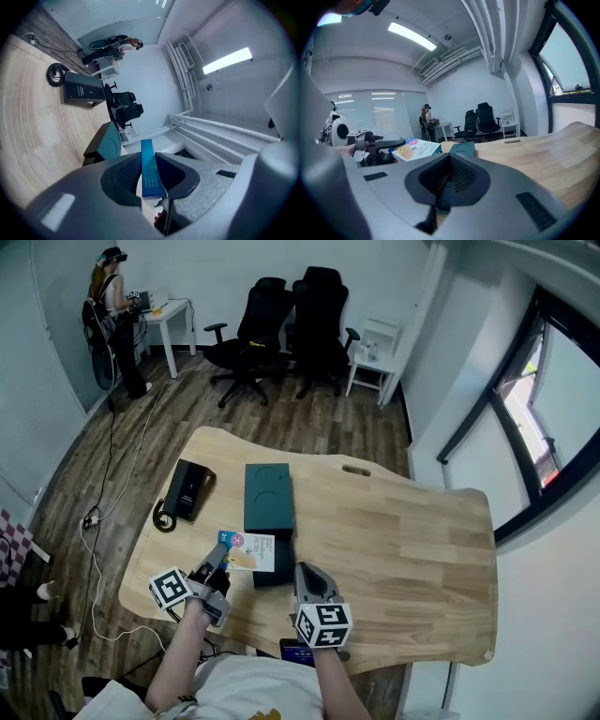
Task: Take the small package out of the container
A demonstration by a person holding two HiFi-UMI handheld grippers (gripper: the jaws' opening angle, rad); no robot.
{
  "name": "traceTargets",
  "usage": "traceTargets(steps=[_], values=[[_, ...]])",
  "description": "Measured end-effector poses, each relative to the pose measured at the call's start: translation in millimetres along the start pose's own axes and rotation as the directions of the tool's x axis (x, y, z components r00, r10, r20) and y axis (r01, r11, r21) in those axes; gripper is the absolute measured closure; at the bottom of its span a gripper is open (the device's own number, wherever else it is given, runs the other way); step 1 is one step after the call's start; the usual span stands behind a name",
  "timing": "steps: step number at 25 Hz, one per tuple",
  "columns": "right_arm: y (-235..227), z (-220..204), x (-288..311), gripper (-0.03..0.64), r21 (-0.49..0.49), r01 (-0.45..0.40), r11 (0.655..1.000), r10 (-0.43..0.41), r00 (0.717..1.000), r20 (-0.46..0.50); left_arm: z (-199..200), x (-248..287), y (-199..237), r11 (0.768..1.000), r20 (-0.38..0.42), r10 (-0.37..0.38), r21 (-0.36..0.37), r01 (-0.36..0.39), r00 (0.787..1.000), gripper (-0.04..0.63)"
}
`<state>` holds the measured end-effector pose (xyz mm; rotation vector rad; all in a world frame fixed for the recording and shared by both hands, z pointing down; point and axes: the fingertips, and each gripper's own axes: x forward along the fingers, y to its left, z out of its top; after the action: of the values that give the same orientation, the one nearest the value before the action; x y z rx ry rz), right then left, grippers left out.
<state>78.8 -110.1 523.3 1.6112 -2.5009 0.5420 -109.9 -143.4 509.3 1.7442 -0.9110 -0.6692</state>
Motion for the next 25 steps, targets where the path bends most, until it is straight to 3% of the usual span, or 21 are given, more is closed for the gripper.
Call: traceTargets(steps=[25], values=[[2.3,-4.2,9.5,0.614,-0.021,-0.002,1.000,0.002,1.000,-0.011,5.2,-5.1,13.1,0.999,0.000,-0.002,-0.042,0.002,1.000,0.500]])
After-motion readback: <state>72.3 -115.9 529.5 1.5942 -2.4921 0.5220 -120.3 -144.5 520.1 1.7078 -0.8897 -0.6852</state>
